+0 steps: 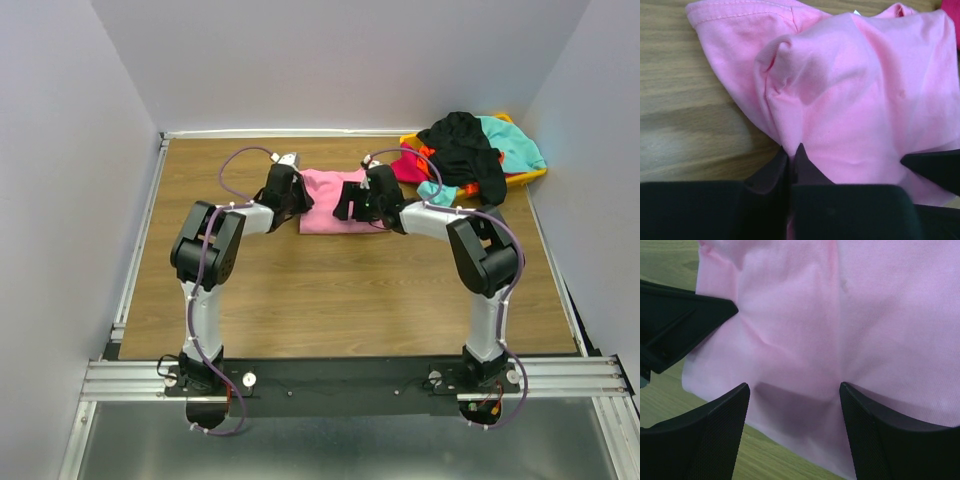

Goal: Fold and stack the t-shirts
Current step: Neatly place the folded tshirt to the corner

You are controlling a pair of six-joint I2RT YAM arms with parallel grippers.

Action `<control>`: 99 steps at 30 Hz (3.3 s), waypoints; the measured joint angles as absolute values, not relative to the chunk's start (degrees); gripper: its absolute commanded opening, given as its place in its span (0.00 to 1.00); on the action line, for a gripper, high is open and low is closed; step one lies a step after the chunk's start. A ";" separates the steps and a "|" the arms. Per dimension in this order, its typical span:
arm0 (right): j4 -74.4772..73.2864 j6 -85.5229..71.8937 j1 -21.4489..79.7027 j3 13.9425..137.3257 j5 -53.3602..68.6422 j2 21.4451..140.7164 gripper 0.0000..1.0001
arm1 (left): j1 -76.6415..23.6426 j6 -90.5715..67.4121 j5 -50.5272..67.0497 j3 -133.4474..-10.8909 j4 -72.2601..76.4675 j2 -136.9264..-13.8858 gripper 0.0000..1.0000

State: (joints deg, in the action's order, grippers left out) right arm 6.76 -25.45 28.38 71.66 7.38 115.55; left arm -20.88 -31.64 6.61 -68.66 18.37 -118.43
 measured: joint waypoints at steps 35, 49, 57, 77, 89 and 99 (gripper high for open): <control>4.60 -20.84 20.91 59.77 3.70 91.90 0.86 | -19.81 2.66 -17.85 -87.74 -10.50 -116.60 0.00; 4.58 -19.86 20.16 58.13 3.18 89.56 0.86 | -9.63 12.16 -23.35 -89.45 -10.24 -119.35 0.00; 4.56 -19.79 20.14 57.91 3.18 89.56 0.86 | -2.66 12.45 -24.49 -92.27 -10.02 -120.90 0.00; 4.58 -19.57 20.14 57.67 3.22 89.54 0.86 | 8.21 9.34 -26.39 -102.48 -10.98 -129.34 0.00; 4.58 -19.55 20.14 57.65 3.22 89.54 0.87 | 10.31 8.14 -26.48 -108.14 -12.36 -130.85 0.08; 4.58 -19.55 20.12 57.34 3.22 89.14 0.88 | 10.39 2.44 -30.09 -110.13 -16.45 -130.58 0.98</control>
